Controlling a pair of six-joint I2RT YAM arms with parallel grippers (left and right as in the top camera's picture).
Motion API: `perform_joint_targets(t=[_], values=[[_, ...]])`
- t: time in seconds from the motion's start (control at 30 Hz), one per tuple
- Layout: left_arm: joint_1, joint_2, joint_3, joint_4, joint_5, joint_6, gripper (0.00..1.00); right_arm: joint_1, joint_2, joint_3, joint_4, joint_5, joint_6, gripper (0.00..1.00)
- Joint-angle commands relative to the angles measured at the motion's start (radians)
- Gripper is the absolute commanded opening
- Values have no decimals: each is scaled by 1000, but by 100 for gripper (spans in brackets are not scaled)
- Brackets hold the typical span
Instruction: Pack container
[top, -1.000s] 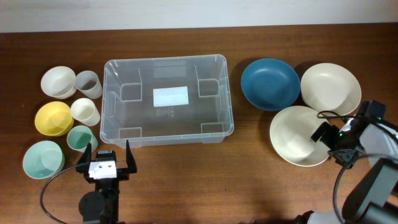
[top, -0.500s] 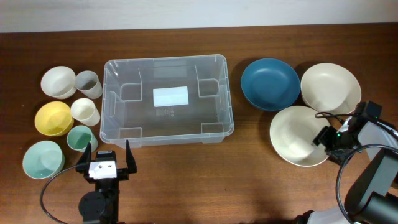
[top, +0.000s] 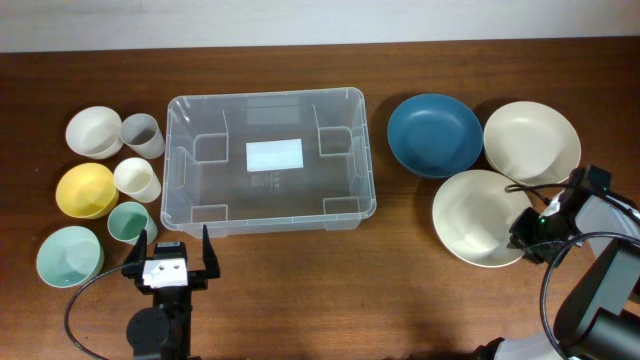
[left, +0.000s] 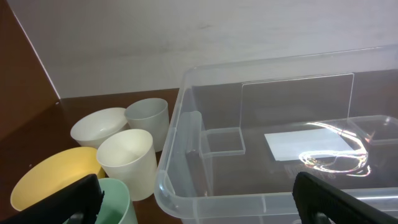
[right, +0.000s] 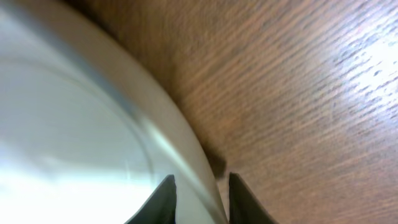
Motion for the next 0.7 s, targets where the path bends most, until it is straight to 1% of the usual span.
perform_joint_targets(t=[0.0,0.03,0.33,0.53,0.67], values=[[6,-6,-3,-6,-3,16,100,-6,6,-7,-37,-2,-2,8],[6,-6,-3,-5,-3,16,100,-6,6,-7,-44,-2,-2,4],[6,-6,-3,-6,-3,16,100,-6,6,-6,-84,-3,-2,4],[6,-6,-3,-6,-3,16,100,-6,-22,23,-222,-67,-6,4],[6,-6,-3,-6,-3,16,100,-6,-77,56,-310,-175,-107,4]])
